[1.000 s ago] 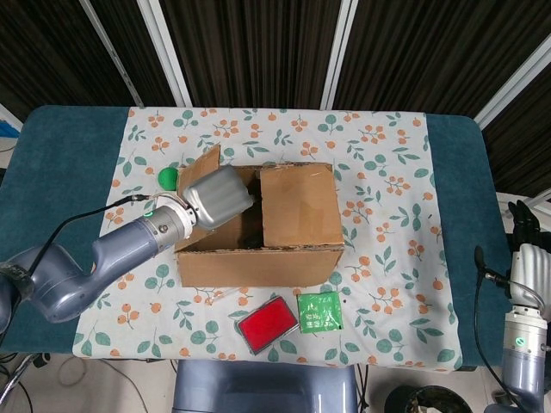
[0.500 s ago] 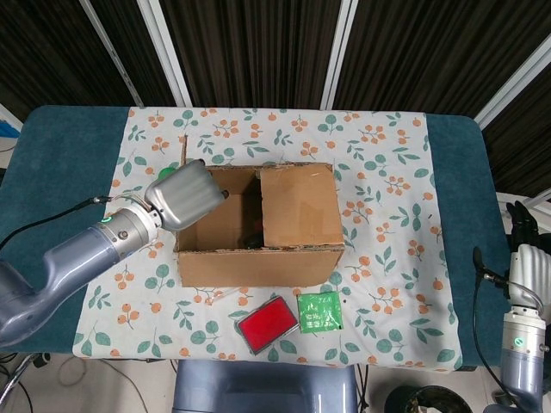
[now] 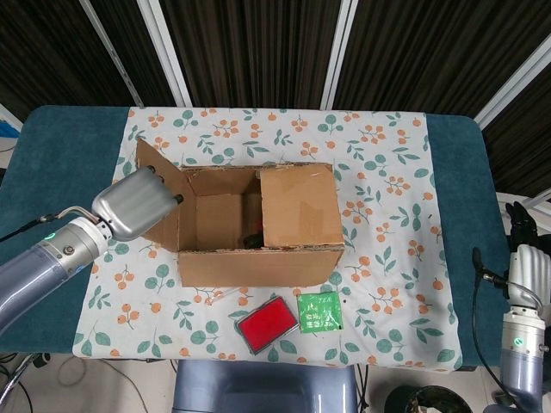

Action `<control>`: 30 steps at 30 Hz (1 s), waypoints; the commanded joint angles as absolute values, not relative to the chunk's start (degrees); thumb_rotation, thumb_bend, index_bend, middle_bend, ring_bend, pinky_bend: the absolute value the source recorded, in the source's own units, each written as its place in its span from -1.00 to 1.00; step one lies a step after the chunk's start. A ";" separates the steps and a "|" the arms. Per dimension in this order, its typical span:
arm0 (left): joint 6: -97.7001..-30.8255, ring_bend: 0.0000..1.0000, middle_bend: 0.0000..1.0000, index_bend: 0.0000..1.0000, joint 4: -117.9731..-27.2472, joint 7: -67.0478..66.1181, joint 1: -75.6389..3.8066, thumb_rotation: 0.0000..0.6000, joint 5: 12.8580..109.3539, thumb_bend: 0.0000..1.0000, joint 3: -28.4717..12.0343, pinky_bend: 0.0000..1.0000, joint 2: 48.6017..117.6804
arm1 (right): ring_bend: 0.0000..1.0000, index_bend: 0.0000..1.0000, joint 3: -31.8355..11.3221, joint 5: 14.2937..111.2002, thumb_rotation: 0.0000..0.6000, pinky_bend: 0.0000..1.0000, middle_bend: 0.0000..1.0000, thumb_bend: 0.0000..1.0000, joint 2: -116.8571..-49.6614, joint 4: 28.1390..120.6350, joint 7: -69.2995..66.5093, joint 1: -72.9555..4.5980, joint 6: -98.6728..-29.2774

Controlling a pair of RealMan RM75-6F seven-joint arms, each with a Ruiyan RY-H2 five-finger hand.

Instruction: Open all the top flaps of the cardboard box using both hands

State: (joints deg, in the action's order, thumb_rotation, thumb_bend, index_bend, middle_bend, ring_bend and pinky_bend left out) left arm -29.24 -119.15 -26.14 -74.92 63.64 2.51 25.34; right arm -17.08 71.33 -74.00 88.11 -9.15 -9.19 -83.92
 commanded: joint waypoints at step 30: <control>-69.17 -1.00 -0.96 -1.00 -117.00 -11.99 -36.26 1.00 71.03 -0.52 1.77 -0.97 39.35 | -1.00 -0.97 -16.21 72.58 1.00 -0.53 -1.00 -0.10 -73.87 88.09 -6.64 -9.41 -84.11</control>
State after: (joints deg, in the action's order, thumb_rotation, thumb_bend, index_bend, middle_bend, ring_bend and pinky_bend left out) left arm -59.11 -118.07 -14.98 -43.74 71.65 2.18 32.56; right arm -16.16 72.46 -73.96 88.09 -6.80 -9.40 -83.97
